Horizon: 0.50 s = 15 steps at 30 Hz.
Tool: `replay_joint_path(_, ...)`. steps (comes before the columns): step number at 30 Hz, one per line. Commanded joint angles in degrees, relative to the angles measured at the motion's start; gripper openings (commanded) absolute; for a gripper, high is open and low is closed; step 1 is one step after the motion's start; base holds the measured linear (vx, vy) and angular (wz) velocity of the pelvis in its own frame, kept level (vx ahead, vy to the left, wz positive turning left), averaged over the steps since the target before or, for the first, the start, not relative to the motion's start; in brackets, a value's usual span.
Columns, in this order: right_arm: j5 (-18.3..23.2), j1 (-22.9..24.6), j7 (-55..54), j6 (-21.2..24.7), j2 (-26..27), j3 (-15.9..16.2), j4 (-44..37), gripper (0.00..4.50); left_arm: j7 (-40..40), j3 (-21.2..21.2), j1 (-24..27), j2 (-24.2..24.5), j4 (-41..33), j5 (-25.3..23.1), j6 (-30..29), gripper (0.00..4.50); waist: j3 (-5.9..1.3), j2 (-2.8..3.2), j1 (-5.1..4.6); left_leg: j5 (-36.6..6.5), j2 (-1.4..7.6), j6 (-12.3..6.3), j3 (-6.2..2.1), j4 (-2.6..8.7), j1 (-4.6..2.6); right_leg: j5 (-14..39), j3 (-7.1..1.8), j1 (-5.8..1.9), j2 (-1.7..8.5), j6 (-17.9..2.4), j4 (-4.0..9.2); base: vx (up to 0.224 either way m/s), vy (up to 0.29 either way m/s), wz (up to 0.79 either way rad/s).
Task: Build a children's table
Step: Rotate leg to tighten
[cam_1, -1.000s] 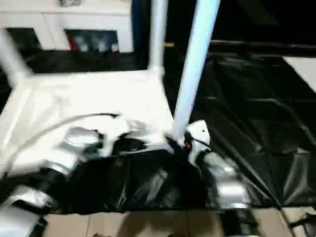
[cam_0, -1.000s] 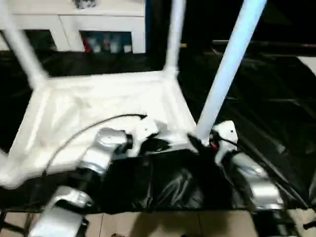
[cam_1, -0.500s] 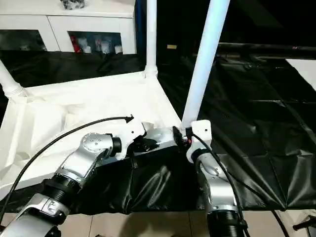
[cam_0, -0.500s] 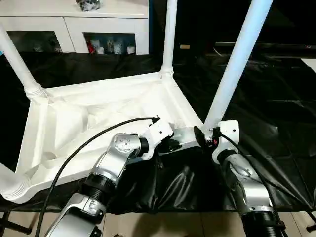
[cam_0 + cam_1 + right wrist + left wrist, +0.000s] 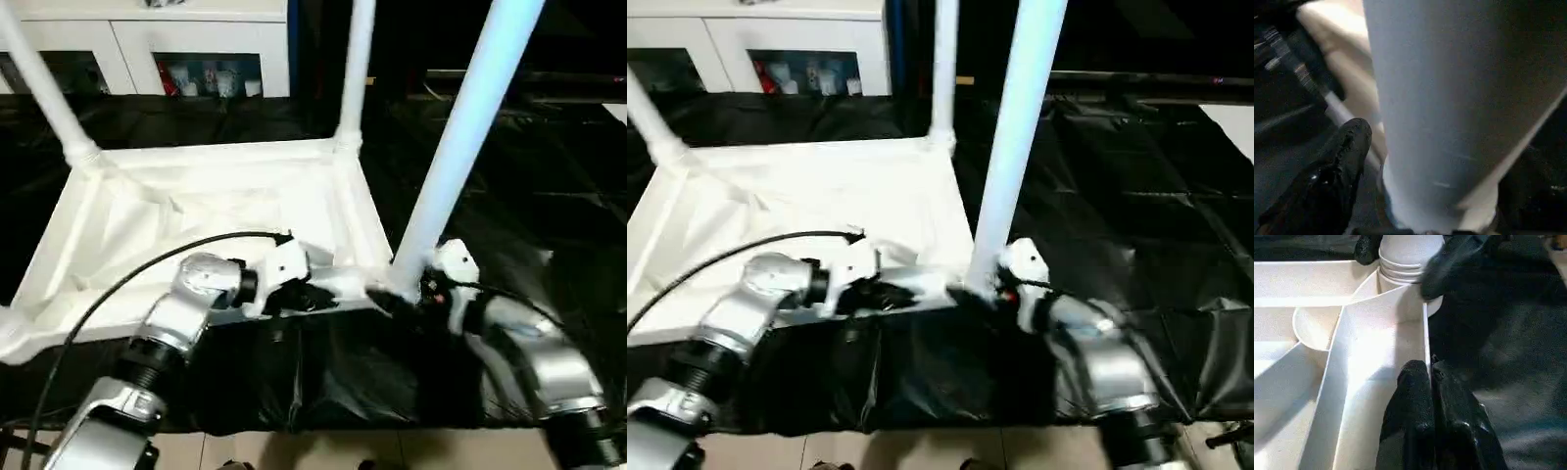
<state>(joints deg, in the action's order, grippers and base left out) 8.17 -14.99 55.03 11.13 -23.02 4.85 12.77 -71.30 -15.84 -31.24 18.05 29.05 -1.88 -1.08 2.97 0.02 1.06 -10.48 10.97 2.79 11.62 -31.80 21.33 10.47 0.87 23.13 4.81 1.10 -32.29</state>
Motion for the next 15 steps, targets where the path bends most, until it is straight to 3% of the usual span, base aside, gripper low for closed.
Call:
replay_joint_path(1,0.7,-0.32,4.44,-0.26,-0.37,2.36,0.58,3.8,-2.81,-2.87,0.64,-0.11,1.95,-0.25,0.54,0.0,-2.77,-0.53,0.31,-6.29,2.12,-7.71,-0.42,2.6,-0.81,-2.2,-1.13,-2.65,2.35,-17.48,1.71,0.0,0.0,0.0)
replay_joint_path(3,1.13,-0.5,6.59,0.12,-1.15,3.14,0.86,3.8,-4.13,-3.01,0.22,0.08,2.62,-0.01,0.93,0.0,-2.54,-0.51,0.83,-7.47,2.29,-7.19,-0.25,2.63,-0.89,0.45,-1.08,-2.48,2.3,-17.38,1.84,0.0,0.0,0.0)
replay_joint_path(7,0.83,-1.8,7.68,-3.05,0.22,4.07,5.86,3.8,-6.04,-3.58,-0.92,0.32,4.08,0.14,1.82,0.0,-2.1,-0.58,0.97,-13.66,2.37,-3.63,-0.45,3.05,-0.94,11.24,-1.26,-2.09,2.63,-15.53,2.61,0.0,0.0,0.0)
replay_joint_path(8,0.64,-2.04,7.66,-3.45,0.62,4.23,6.57,3.54,-6.09,-3.56,-1.08,0.26,4.24,0.18,1.83,0.0,-2.03,-0.67,0.85,-14.78,2.35,-2.84,-0.5,3.16,-1.05,13.3,-1.36,-1.91,2.61,-14.98,2.83,0.0,0.0,0.0)
replay_joint_path(12,1.23,-3.31,8.6,-4.25,1.36,4.19,8.89,3.28,-6.26,-3.61,-1.66,0.12,5.08,0.29,2.13,0.0,-2.28,-0.63,0.65,-13.92,2.25,-2.34,-0.69,3.19,-0.99,12.43,-1.33,-2.06,2.48,-14.56,2.68,0.0,0.0,0.0)
replay_joint_path(15,1.55,-3.64,9.82,-4.52,1.32,4.24,9.7,3.01,-6.46,-3.64,-1.79,0.15,5.6,0.42,2.45,0.0,-2.53,-0.57,0.87,-10.98,2.23,-3.5,-0.55,2.89,-0.92,6.54,-1.23,-2.33,2.31,-15.79,2.08,0.0,0.0,0.0)
